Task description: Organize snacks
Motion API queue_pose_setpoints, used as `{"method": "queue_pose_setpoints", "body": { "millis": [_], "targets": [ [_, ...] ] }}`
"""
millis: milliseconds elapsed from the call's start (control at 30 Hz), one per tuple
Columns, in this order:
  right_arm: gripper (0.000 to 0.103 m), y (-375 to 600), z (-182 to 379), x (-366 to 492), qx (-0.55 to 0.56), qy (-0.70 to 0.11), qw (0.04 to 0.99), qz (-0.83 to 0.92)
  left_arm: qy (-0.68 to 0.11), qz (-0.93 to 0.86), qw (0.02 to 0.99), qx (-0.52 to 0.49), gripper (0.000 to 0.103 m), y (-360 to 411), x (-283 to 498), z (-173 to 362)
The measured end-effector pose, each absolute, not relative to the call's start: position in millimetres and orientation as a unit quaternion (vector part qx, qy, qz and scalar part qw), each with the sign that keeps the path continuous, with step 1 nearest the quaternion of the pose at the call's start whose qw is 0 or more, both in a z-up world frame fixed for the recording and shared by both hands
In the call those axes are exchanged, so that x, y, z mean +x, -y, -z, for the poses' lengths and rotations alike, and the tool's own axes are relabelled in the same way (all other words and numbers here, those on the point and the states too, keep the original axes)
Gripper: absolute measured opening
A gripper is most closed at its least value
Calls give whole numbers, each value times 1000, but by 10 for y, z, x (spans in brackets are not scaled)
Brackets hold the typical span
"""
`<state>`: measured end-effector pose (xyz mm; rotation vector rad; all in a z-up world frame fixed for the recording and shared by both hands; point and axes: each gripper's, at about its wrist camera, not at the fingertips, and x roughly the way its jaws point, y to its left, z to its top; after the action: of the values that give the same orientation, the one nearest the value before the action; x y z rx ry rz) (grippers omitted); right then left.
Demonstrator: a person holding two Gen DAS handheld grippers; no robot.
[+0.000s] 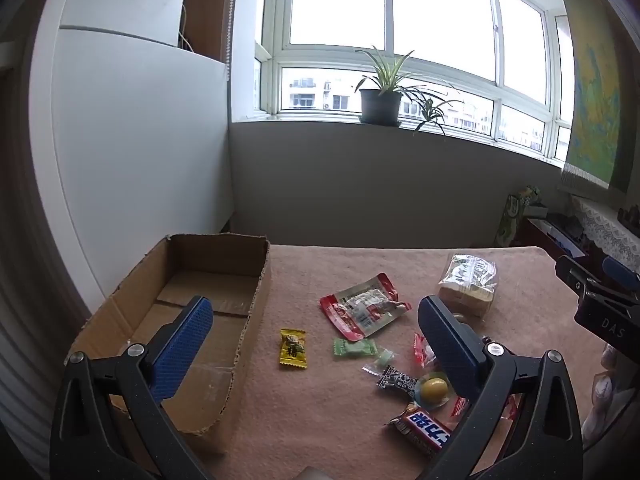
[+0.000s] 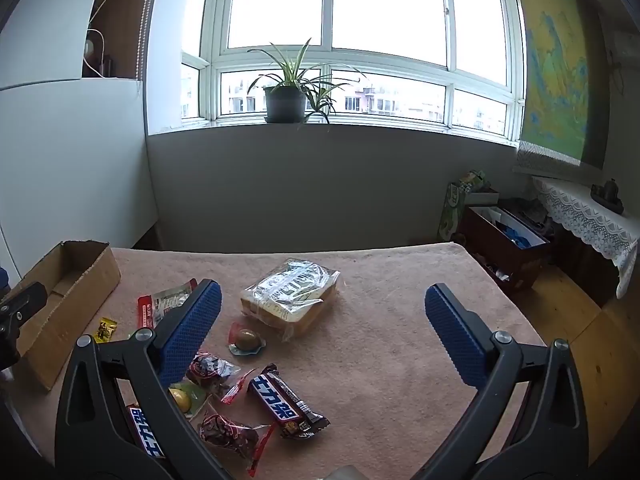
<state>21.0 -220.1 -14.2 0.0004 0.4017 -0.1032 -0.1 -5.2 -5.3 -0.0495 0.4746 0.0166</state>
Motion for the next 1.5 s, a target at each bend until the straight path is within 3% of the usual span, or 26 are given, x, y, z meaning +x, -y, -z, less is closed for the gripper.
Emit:
{"method": "queue_pose_setpoints", "body": {
  "millis": [1500],
  "targets": [
    [103, 2207, 180, 207, 0, -205, 977, 54, -232, -6, 972, -25, 102, 37, -28, 37]
  ]
}}
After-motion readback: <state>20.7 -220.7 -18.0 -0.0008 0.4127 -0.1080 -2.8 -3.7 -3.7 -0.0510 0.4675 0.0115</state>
